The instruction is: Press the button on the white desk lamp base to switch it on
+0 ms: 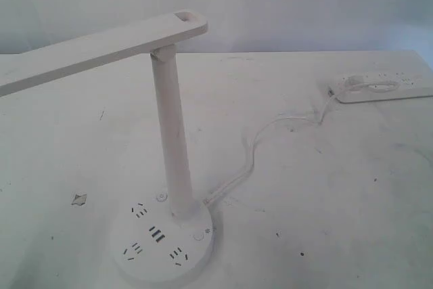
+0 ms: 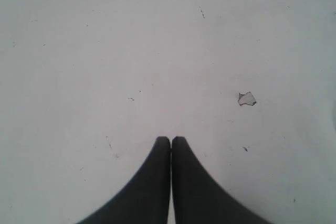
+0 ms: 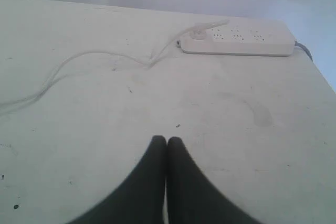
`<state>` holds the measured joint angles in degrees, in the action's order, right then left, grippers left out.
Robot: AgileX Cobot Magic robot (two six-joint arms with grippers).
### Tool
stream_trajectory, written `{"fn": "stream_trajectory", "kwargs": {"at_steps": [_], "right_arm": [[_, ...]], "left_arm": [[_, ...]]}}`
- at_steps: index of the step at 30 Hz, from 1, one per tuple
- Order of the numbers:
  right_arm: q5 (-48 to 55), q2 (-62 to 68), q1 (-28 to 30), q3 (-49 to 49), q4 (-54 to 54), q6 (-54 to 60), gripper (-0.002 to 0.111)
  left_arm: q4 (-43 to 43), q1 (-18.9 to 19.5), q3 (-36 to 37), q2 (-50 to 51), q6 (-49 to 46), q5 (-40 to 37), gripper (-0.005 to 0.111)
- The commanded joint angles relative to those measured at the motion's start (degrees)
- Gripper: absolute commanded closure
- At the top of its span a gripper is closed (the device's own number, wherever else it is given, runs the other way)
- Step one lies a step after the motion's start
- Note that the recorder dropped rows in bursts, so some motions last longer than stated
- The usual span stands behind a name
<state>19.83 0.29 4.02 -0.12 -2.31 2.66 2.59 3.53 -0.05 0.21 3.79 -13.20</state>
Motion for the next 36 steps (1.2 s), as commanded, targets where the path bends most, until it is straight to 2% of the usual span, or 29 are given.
{"fn": "stream_trajectory", "kwargs": {"at_steps": [1, 13, 15, 19, 21, 23, 25, 26, 27, 28, 29, 30, 32, 36], "right_arm": [[-0.14, -0.29, -0.01, 0.12, 0.24, -0.10, 0.108], [-0.30, -0.29, -0.01, 0.12, 1.83, 0.21, 0.108], [-1.07, -0.29, -0.01, 0.12, 9.07, 0.31, 0.108], [-2.28, -0.29, -0.01, 0.12, 35.91, 0.31, 0.108], [-4.20, -0.29, -0.01, 0.12, 41.33, 0.09, 0.108], [-12.06, -0.29, -0.01, 0.12, 40.93, 0.09, 0.108], [-24.02, -0.29, -0.01, 0.12, 38.77, -2.30, 0.108], [-33.45, -0.29, -0.01, 0.12, 37.80, -5.09, 0.108], [-37.61, -0.29, -0.01, 0.12, 37.80, -6.81, 0.108], [-47.71, -0.29, -0.01, 0.12, 37.80, -13.10, 0.108], [-51.41, -0.29, -0.01, 0.12, 37.80, -17.38, 0.108], [-59.60, -0.29, -0.01, 0.12, 37.80, -26.56, 0.108], [-68.22, -0.29, -0.01, 0.12, 37.80, -35.19, 0.108], [-70.63, -0.29, -0.01, 0.12, 37.80, -40.93, 0.108]], "left_arm": [[-0.36, -0.24, 0.05, -0.21, -0.10, -0.09, 0.107], [-0.36, -0.24, 0.05, -0.21, -0.10, -0.09, 0.107], [-0.36, -0.24, 0.05, -0.21, -0.10, -0.09, 0.107], [-0.36, -0.24, 0.05, -0.21, -0.10, -0.09, 0.107], [-0.36, -0.24, 0.05, -0.21, -0.10, -0.09, 0.107], [-0.36, -0.24, 0.05, -0.21, -0.10, -0.09, 0.107], [-0.36, -0.24, 0.05, -0.21, -0.10, -0.09, 0.107], [-0.36, -0.24, 0.05, -0.21, -0.10, -0.09, 0.107], [-0.36, -0.24, 0.05, -0.21, -0.10, -0.09, 0.107], [-0.36, -0.24, 0.05, -0.21, -0.10, -0.09, 0.107], [-0.36, -0.24, 0.05, -0.21, -0.10, -0.09, 0.107], [-0.36, -0.24, 0.05, -0.21, -0.10, -0.09, 0.107], [-0.36, -0.24, 0.05, -0.21, -0.10, -0.09, 0.107], [-0.36, -0.24, 0.05, -0.21, -0.10, -0.09, 0.107]]}}
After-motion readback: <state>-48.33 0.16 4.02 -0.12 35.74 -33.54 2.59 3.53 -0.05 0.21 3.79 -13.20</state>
